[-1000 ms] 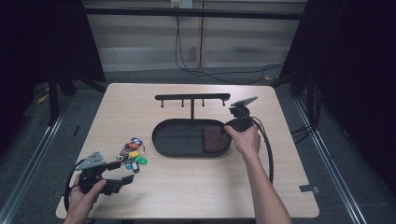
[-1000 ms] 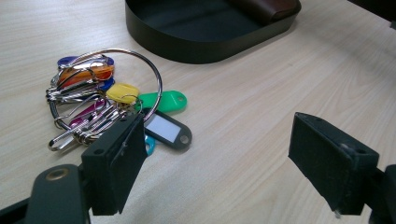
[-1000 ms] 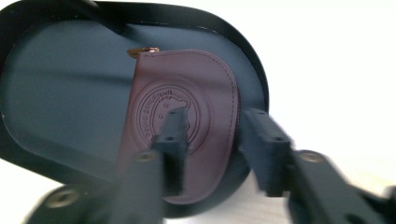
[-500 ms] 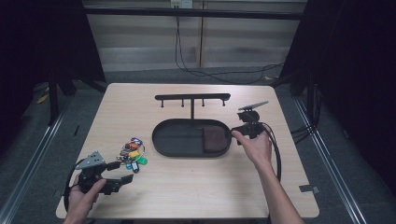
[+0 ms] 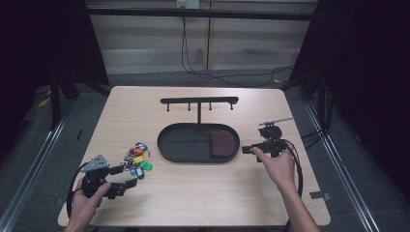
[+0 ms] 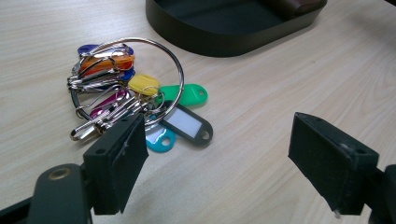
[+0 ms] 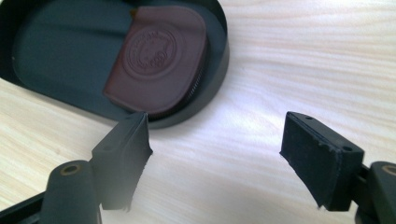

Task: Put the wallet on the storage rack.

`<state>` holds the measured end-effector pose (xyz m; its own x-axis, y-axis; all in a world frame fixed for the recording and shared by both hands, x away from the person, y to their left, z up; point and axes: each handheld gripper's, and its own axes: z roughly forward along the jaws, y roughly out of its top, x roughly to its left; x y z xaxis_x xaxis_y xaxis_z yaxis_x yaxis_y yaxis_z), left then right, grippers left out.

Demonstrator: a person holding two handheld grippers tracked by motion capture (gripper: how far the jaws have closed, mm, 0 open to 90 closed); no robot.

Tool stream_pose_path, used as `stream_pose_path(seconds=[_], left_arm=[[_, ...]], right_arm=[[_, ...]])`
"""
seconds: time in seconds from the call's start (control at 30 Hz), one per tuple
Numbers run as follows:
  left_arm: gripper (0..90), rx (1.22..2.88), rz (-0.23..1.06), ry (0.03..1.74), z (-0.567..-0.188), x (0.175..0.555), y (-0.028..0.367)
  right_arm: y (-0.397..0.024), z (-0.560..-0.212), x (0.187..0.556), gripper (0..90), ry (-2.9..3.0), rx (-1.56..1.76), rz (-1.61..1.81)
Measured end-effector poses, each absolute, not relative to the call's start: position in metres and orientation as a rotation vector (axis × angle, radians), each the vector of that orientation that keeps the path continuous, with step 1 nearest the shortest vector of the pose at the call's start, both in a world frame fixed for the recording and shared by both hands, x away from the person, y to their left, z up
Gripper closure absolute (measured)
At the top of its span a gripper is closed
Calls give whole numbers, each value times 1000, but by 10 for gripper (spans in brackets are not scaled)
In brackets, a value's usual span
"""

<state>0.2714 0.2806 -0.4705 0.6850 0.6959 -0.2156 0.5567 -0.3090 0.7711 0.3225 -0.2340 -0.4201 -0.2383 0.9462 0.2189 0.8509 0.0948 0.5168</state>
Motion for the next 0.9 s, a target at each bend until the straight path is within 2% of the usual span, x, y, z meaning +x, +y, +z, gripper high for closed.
stream_pose_path(seconds=[0.53,0.9], left_arm=[[193,2042,228,953,-464,273,266],[185,2033,231,989,-454,281,268]], right_arm=[[-252,-446,278,164,2142,1784,953],[-254,-455,243,193,2149,1721,967]])
